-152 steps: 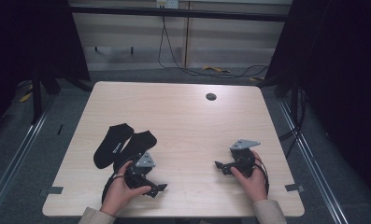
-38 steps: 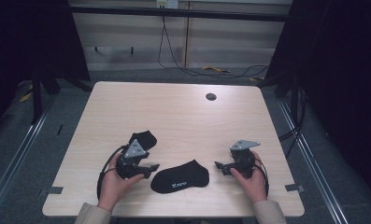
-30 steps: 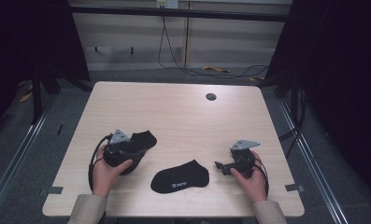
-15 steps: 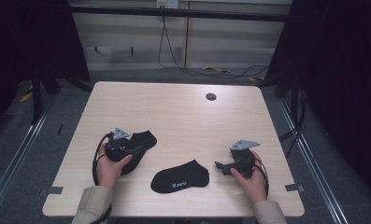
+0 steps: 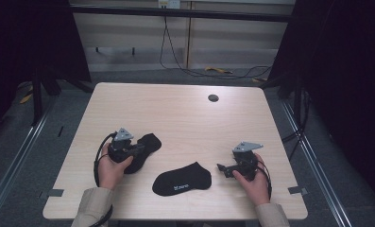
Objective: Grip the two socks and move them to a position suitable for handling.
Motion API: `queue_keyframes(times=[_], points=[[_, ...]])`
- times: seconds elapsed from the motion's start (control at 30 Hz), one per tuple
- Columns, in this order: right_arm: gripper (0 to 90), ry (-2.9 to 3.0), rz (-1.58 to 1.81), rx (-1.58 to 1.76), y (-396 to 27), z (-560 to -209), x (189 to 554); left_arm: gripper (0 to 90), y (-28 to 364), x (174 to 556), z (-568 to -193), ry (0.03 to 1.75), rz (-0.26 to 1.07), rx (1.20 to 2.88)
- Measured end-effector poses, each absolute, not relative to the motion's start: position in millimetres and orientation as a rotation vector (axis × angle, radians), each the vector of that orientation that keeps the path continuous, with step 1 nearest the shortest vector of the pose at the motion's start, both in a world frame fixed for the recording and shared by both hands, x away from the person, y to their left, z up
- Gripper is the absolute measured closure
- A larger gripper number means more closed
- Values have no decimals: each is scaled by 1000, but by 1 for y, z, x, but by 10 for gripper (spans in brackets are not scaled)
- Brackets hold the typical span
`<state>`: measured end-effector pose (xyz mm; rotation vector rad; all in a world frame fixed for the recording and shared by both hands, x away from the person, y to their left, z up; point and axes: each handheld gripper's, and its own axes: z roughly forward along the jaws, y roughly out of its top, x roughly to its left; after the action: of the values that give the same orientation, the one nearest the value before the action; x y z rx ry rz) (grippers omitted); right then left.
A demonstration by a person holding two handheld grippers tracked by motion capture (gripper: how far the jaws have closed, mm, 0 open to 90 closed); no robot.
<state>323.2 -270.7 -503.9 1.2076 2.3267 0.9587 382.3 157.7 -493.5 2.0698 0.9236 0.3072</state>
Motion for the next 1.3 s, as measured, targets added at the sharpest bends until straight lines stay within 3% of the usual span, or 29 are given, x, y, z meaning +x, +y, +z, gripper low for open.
queue_keyframes(times=[0.4, 0.43, 0.5, 0.53, 0.7, 0.97, 1.13, 1.23, 1.3], points=[[108, 2329, 959, 1202, -271, -504, 323, 840, 79, 397, -436, 578, 326, 2052], [108, 2329, 959, 1202, -271, -504, 323, 799, 72, 398, -438, 580, 339, 2047], [108, 2329, 959, 1203, -271, -504, 323, 508, 64, 400, -445, 668, 374, 2038], [108, 2329, 959, 1203, -271, -504, 323, 436, 64, 400, -448, 687, 373, 2034], [108, 2333, 962, 1196, -271, -504, 323, 444, 72, 389, -469, 702, 332, 2106], [108, 2331, 958, 1200, -270, -504, 323, 618, 84, 362, -499, 672, 233, 2209], [108, 2330, 958, 1201, -270, -504, 323, 613, 93, 363, -505, 713, 260, 2199], [108, 2330, 958, 1201, -270, -504, 323, 484, 97, 364, -501, 736, 269, 2183], [107, 2330, 958, 1202, -270, -504, 323, 452, 99, 360, -499, 719, 246, 2158]])
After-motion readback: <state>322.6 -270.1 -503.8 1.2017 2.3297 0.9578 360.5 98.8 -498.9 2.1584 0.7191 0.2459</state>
